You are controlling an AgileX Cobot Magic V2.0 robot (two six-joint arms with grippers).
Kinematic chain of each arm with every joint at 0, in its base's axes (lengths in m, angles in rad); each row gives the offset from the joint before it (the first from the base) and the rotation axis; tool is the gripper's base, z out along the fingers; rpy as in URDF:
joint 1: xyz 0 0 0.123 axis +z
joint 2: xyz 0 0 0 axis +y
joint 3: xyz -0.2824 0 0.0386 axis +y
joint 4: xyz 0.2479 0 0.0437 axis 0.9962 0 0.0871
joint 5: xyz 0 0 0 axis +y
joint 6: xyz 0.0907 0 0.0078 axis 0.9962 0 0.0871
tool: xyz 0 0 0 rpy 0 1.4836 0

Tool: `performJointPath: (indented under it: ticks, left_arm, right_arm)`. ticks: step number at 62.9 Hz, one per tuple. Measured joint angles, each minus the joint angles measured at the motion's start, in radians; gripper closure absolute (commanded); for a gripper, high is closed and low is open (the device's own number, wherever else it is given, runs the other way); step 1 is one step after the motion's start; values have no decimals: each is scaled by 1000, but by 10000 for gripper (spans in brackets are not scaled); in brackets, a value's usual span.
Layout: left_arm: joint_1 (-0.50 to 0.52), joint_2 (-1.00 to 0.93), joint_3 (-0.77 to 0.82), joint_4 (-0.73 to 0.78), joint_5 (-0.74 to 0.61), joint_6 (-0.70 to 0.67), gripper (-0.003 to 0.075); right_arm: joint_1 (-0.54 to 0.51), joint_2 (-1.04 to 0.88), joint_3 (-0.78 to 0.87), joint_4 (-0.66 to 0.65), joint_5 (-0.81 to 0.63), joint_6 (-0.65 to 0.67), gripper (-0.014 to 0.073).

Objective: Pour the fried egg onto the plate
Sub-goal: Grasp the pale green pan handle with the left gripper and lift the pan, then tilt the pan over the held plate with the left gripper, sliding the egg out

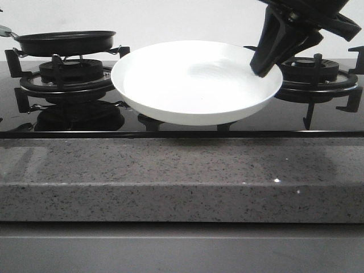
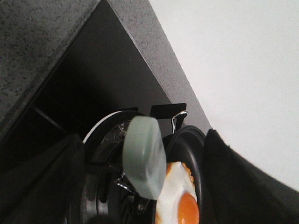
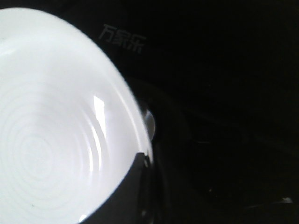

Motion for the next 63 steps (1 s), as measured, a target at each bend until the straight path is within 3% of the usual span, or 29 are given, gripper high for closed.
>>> performJointPath:
  ticks: [13,17,24,32,40,63]
  left_arm:
    - [-27,30,-34,-15,-9,0,213]
    - [-34,34,-36,-15,-9,0,248]
    - [-34,36,-36,-15,-5,0,384]
    - [-34,36,-37,-15,-5,0,593]
    - [-34,36,-38,-28,1,-4,720]
    - [-34,-3,-57,-61,36,49,741]
  right_arm:
    - [0,0,0,0,0,0,652]
    - [0,0,0,0,0,0,652]
    - [0,0,0,0,0,-2,652]
    - [0,0,0,0,0,-2,652]
    - [0,0,0,0,0,-2,652]
    - [0,0,0,0,0,-2,652]
